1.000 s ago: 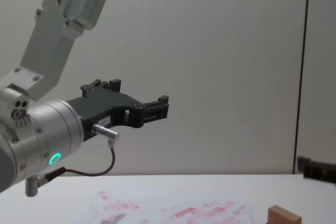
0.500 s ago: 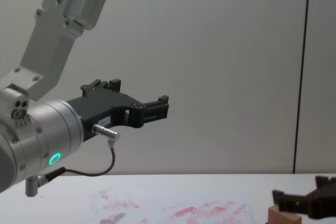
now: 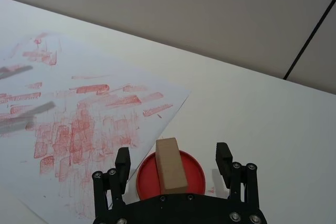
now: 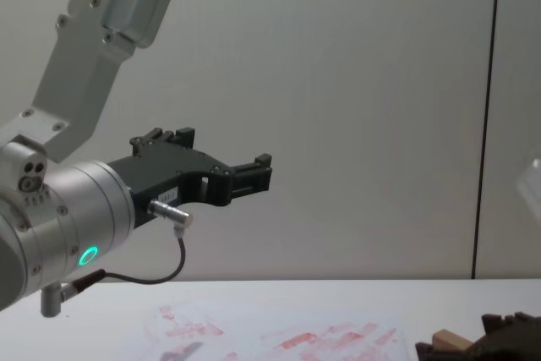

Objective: Use the one hand to pick up the stamp and affix it onto the A4 paper.

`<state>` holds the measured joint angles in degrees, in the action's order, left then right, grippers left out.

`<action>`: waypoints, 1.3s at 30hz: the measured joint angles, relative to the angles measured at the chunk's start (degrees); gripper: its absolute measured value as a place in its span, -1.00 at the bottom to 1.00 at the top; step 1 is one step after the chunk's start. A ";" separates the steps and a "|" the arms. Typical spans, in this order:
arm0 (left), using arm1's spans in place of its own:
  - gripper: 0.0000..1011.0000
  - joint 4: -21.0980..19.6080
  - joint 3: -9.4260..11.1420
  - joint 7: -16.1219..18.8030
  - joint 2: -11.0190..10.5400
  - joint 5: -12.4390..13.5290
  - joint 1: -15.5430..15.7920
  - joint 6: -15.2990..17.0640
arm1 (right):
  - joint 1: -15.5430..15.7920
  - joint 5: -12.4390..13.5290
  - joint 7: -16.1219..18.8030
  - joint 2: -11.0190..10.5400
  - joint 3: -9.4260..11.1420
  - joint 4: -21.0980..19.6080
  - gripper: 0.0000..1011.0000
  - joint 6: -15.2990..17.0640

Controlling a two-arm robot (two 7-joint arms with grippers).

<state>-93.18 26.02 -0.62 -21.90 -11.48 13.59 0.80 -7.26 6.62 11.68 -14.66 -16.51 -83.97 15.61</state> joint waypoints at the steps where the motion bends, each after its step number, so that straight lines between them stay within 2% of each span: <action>1: 0.98 0.00 0.00 0.00 0.00 0.00 0.00 0.00 | -0.13 -0.17 0.06 0.10 -0.07 0.26 0.98 0.00; 6: 0.98 0.00 0.00 0.00 0.00 0.00 0.00 0.00 | -0.78 -1.01 0.30 0.60 -0.44 1.54 0.97 -0.01; 9: 0.98 0.00 0.00 0.00 0.00 0.00 0.00 0.00 | -0.99 -1.31 0.39 0.77 -0.56 1.95 0.90 -0.02; 12: 0.98 0.00 0.00 0.00 0.00 0.00 0.00 0.00 | -1.22 -1.64 0.49 0.95 -0.69 2.43 0.74 -0.03; 13: 0.98 0.00 0.00 0.00 0.00 0.00 0.00 0.00 | -1.26 -1.71 0.50 0.99 -0.72 2.53 0.74 -0.04; 15: 0.98 0.00 0.00 0.00 0.00 0.00 0.00 0.00 | -1.44 -1.93 0.56 1.13 -0.80 2.86 0.57 -0.05; 17: 0.98 0.00 0.00 0.00 0.00 0.00 0.00 0.00 | -1.51 -2.03 0.58 1.18 -0.84 2.99 0.50 -0.06; 33: 0.98 0.00 0.00 0.00 0.00 0.00 0.00 0.00 | -1.90 -2.55 0.72 1.48 -1.03 3.76 -0.51 -0.12; 39: 0.98 0.00 0.00 0.00 0.00 0.00 0.00 0.00 | -1.93 -2.60 0.75 1.50 -1.05 3.82 -0.56 -0.20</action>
<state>-93.18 26.02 -0.63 -21.89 -11.48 13.59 0.80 -9.19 4.02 12.43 -13.16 -17.57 -80.15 15.42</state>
